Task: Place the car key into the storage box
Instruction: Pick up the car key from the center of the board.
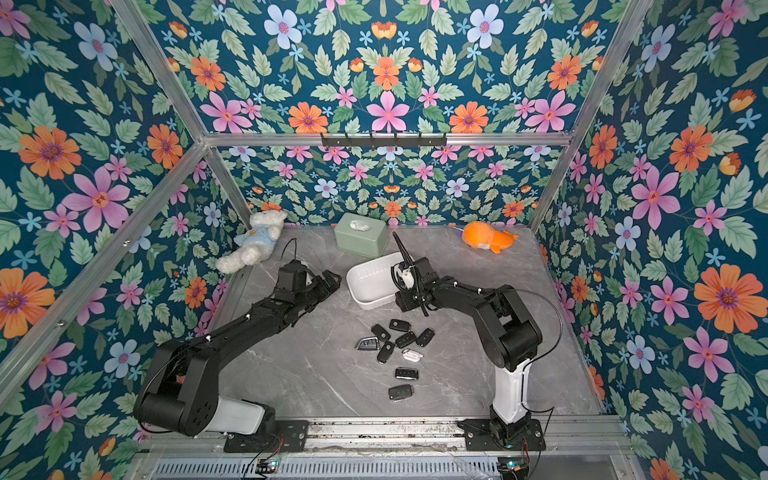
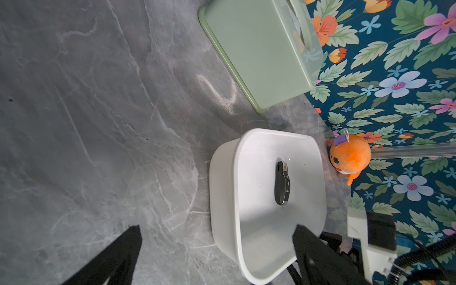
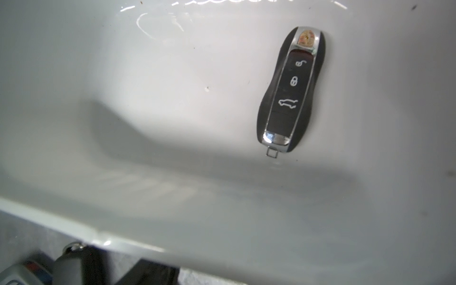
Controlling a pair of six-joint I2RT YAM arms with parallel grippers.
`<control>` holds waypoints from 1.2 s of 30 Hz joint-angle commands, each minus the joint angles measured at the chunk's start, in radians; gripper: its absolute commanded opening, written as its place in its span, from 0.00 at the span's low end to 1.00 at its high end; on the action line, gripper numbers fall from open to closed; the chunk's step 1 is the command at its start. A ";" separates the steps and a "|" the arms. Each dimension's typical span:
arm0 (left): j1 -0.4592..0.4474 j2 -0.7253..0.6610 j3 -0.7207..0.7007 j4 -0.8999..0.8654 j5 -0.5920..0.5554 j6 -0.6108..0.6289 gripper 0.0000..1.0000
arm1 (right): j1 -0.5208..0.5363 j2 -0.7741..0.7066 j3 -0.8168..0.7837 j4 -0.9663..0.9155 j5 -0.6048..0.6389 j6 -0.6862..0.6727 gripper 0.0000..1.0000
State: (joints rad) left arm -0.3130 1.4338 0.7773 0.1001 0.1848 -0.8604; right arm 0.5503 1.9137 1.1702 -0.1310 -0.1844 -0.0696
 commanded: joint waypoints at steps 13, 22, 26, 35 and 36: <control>0.001 -0.012 0.001 0.001 -0.007 0.018 0.99 | -0.001 -0.038 -0.087 0.041 -0.073 0.055 0.73; 0.001 -0.024 -0.010 0.001 -0.013 0.022 0.99 | 0.005 -0.008 -0.065 0.015 0.007 0.060 0.67; 0.000 -0.029 -0.014 0.001 -0.015 0.023 0.99 | 0.015 0.007 -0.056 0.000 0.056 0.051 0.63; 0.002 -0.034 -0.021 0.002 -0.019 0.027 0.99 | 0.049 0.039 -0.032 -0.043 0.163 0.016 0.56; 0.003 -0.035 -0.022 0.003 -0.019 0.028 0.99 | 0.053 0.043 -0.028 -0.051 0.175 0.013 0.55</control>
State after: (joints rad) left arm -0.3119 1.4059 0.7582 0.0986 0.1776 -0.8486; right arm 0.5957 1.9396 1.1412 -0.0883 -0.0624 -0.0349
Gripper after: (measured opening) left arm 0.993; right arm 0.556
